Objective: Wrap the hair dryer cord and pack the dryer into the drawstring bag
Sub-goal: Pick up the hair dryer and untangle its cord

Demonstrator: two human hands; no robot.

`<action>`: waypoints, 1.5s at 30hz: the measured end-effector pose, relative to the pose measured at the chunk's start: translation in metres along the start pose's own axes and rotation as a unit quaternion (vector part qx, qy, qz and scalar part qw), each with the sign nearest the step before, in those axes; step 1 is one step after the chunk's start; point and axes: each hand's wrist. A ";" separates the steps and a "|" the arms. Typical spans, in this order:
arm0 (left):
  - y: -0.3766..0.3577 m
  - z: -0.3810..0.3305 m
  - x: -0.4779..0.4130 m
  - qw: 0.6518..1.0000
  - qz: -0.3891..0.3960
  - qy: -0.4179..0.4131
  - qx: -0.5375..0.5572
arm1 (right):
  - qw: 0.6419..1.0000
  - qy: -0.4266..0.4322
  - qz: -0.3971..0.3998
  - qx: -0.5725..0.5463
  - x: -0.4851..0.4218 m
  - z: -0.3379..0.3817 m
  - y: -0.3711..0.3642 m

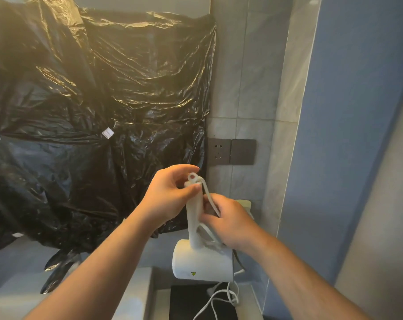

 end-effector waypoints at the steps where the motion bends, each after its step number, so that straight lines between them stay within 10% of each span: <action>1: 0.000 0.002 0.000 0.999 -0.028 0.005 0.014 | 1.000 0.004 -0.008 0.025 0.001 -0.002 0.003; 10: 0.004 0.002 -0.016 0.970 -0.221 0.061 0.087 | 0.992 -0.011 -0.011 0.122 0.002 -0.018 0.016; 22: 0.020 0.016 -0.036 0.961 -0.270 0.047 0.042 | 0.991 0.065 -0.118 0.004 0.000 -0.021 0.030; 34: 0.049 0.031 -0.050 0.923 -0.351 0.126 0.098 | 0.894 0.307 -0.224 0.239 0.013 -0.075 0.029; 41: 0.065 0.026 -0.058 0.909 -0.361 0.131 0.162 | 0.912 0.015 -0.072 0.404 0.014 -0.123 0.037; 45: 0.060 0.018 -0.055 0.911 -0.348 0.123 0.186 | 0.942 -0.087 0.039 0.321 0.014 -0.120 0.033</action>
Point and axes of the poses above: each hand's wrist, its own x-axis away from the middle knuckle, its own y-axis out of the back of the hand, z = x × y, and after that the axes turned 3 degrees about -y, right-handed
